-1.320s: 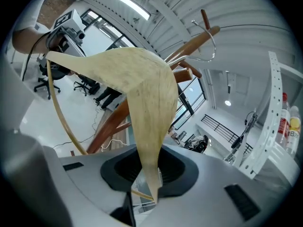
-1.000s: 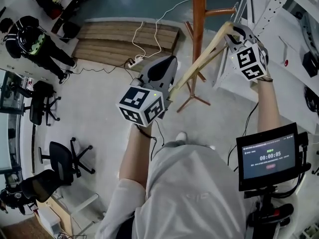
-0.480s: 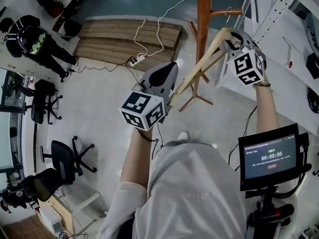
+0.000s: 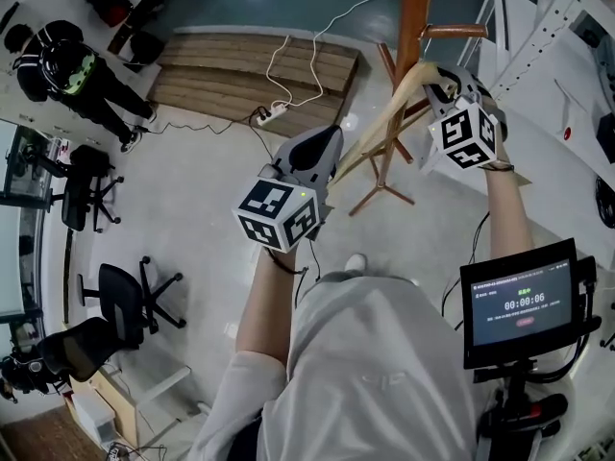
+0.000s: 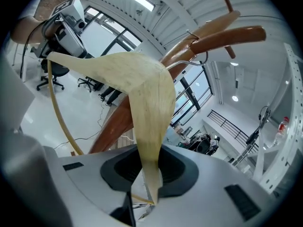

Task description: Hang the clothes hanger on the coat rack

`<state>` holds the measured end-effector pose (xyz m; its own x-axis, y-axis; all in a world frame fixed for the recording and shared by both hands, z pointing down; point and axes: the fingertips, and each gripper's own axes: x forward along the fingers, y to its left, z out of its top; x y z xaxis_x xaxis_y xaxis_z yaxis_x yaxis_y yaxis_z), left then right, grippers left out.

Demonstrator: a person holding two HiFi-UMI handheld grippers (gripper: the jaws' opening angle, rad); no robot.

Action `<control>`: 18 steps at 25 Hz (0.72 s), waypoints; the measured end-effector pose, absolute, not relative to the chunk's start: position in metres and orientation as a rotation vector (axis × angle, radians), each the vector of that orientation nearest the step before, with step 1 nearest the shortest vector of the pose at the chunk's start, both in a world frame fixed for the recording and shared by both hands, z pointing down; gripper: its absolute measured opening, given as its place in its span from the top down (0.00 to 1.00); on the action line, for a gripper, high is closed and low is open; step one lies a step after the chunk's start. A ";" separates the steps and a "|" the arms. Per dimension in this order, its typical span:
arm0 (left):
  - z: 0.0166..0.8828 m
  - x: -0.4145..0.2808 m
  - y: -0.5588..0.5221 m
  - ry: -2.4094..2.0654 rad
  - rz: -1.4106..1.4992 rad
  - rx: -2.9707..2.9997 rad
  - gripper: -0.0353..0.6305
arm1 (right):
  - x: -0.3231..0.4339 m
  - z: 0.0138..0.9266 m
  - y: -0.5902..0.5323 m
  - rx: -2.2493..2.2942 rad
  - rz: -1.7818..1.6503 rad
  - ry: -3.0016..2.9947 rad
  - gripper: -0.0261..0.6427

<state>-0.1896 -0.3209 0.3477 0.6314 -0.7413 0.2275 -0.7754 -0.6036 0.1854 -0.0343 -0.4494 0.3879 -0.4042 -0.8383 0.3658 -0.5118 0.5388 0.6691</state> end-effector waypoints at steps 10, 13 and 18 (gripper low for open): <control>0.349 -0.207 -0.317 -1.280 0.184 2.559 0.94 | -0.040 0.385 -0.454 1.129 -0.576 -2.123 0.83; 0.345 -0.212 -0.316 -1.304 0.170 2.565 0.94 | -0.040 0.388 -0.450 1.104 -0.514 -2.184 0.82; 0.330 -0.216 -0.317 -1.356 0.115 2.570 0.94 | -0.025 0.384 -0.448 1.091 -0.547 -2.157 0.82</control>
